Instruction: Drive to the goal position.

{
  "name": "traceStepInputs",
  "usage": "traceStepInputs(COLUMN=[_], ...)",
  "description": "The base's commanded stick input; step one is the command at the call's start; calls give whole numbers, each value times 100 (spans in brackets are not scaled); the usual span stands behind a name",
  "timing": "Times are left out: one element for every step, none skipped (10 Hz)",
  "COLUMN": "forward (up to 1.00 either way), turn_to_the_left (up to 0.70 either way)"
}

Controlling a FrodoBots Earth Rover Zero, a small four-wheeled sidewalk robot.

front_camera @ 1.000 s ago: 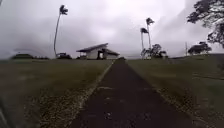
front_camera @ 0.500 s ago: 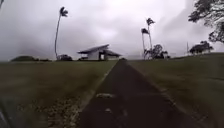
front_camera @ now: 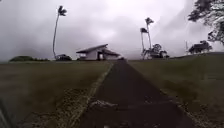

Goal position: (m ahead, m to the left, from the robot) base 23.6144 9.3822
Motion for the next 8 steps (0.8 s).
traceStepInputs(forward=[100,100,100,100,100,100,100,100], turn_to_the_left=[0,0,0,0,0,0,0,0])
